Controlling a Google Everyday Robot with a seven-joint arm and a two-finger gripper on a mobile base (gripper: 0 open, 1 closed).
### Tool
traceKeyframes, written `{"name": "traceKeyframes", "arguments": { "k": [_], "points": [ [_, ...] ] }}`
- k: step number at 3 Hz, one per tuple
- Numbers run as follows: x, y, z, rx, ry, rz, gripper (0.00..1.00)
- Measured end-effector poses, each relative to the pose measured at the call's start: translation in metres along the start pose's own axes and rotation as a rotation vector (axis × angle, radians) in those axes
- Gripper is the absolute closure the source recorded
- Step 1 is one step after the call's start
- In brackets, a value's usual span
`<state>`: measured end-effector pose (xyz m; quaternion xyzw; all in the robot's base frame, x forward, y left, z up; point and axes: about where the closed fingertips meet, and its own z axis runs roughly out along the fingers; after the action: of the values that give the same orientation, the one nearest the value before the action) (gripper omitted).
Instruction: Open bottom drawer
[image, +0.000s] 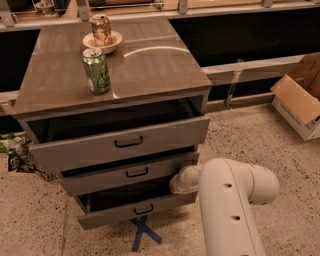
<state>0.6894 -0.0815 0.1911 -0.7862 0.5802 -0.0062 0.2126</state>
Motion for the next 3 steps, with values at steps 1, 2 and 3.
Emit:
{"name": "traceKeyframes", "arguments": {
  "k": [1,2,3],
  "points": [
    [0.0,0.0,0.0,0.0,0.0,0.0,1.0],
    [0.0,0.0001,0.0,0.0,0.0,0.0,1.0],
    [-0.0001,0.0001,0.0,0.0,0.0,0.0,1.0]
  ]
}}
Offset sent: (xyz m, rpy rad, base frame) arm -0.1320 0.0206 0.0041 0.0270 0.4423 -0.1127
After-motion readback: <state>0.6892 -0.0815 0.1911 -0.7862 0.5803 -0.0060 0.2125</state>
